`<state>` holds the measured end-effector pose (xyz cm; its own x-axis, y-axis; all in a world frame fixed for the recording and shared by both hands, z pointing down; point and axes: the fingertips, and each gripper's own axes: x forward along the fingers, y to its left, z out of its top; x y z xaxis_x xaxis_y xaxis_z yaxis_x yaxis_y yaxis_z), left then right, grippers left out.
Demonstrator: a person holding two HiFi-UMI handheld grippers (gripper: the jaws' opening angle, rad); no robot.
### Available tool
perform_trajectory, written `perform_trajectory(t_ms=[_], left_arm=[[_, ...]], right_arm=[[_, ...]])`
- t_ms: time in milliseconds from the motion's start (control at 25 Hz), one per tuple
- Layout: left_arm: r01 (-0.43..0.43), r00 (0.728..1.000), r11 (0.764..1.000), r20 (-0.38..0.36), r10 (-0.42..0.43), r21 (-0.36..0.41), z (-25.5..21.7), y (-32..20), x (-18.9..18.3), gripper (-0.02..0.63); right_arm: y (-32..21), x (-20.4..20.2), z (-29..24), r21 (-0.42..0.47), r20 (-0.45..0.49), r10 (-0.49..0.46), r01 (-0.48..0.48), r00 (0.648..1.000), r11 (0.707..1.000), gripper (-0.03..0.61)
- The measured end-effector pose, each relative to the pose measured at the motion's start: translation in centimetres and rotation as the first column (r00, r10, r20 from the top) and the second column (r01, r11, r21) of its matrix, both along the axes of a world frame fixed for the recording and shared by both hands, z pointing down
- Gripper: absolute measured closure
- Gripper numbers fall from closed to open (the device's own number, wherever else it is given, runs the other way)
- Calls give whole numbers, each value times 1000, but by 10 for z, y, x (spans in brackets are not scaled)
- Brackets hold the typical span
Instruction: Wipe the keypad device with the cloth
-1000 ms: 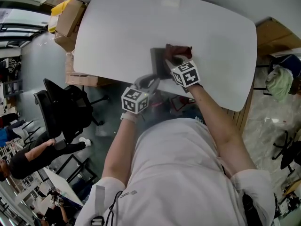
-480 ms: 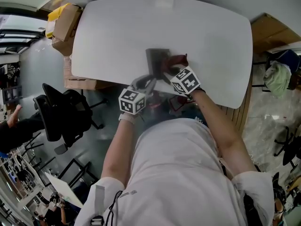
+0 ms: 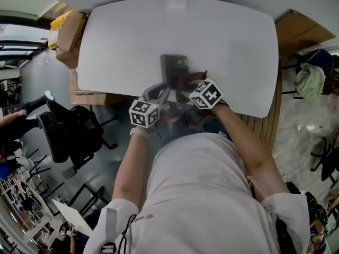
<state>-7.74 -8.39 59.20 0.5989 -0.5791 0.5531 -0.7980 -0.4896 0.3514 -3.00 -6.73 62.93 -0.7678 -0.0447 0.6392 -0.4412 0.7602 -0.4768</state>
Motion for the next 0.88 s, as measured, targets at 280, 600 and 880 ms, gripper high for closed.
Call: perform_trajectory(t_ms=[280, 600, 880], left_arm=[[16, 999, 1000, -41, -17, -22, -6, -1, 1, 547], [64, 994, 973, -98, -43, 220, -105, 0, 3, 568], [12, 979, 939, -195, 59, 344, -173, 21, -6, 591]], right_arm=[[-11, 27, -48, 58, 120, 161, -168, 980, 984, 523], [-26, 55, -146, 274, 278, 312, -387, 908, 881, 523], [-12, 59, -222, 364, 384, 452, -582, 805, 728, 523]])
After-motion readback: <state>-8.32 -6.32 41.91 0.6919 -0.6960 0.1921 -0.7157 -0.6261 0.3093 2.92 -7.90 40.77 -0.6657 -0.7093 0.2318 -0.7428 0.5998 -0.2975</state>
